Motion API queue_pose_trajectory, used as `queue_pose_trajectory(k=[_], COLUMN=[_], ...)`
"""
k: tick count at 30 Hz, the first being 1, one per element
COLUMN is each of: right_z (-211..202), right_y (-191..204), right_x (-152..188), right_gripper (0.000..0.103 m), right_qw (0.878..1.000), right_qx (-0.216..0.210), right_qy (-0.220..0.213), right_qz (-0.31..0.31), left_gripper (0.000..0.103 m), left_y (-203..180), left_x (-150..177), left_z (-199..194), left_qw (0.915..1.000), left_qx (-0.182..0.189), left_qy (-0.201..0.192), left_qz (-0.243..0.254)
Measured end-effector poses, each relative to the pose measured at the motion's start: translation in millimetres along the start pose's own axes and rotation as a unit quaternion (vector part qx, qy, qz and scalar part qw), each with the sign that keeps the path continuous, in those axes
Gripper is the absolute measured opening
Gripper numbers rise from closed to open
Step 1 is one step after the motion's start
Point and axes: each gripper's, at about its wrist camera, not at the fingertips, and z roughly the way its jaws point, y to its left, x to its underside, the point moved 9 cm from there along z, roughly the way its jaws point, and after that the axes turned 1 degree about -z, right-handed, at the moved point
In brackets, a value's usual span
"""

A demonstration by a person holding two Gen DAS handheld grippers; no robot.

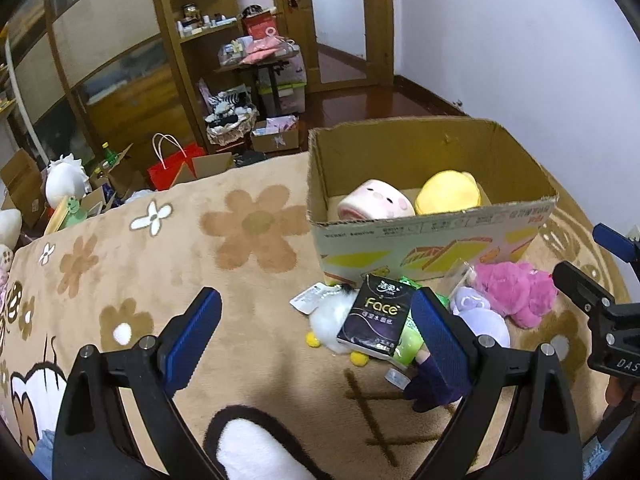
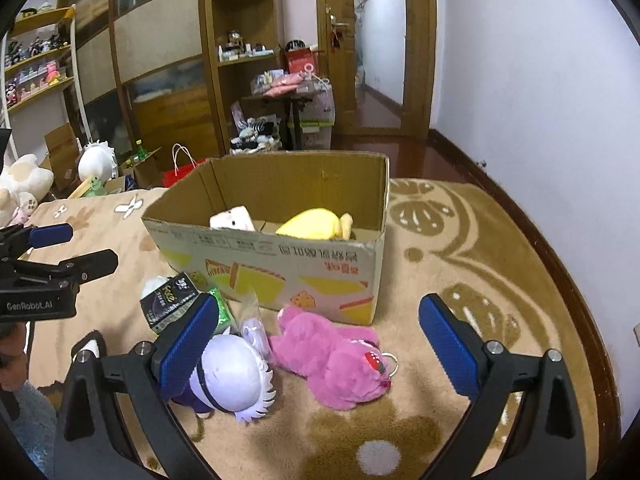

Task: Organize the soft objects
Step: 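Grasp black Face tissue pack with left tool while right tool grasps pink bear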

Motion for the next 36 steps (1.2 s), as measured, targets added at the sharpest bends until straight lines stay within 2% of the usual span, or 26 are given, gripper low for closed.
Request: queue_pose_trajectory(k=[6, 14, 18, 26, 30, 36], right_z=[16, 37, 46, 67, 77, 86], right_y=[-6, -13, -14, -20, -25, -28], right_x=[7, 17, 21, 33, 40, 49], right_gripper=[0.103, 0.103, 0.103, 0.103, 0.103, 0.103], right_qw=[1.000, 0.999, 0.998, 0.996, 0.993, 0.991], right_qx=[0.006, 0.010, 0.011, 0.007, 0.006, 0.008], right_qy=[0.018, 0.041, 0.052, 0.081, 0.097, 0.115], right_qz=[0.019, 0.026, 0.029, 0.047, 0.062, 0.072], left_gripper=[0.095, 0.095, 0.095, 0.095, 0.094, 0.071], left_y=[-11, -19, -24, -28, -31, -42], left_x=[3, 11, 21, 30, 31, 36], left_z=[22, 46, 56, 67, 70, 73], left_qw=[0.9994, 0.9981, 0.9960, 0.9946, 0.9948, 0.9930], left_qx=[0.020, 0.016, 0.029, 0.022, 0.011, 0.026], left_qy=[0.029, 0.058, 0.084, 0.101, 0.097, 0.106], left_qz=[-0.001, 0.010, 0.011, 0.012, 0.028, 0.046])
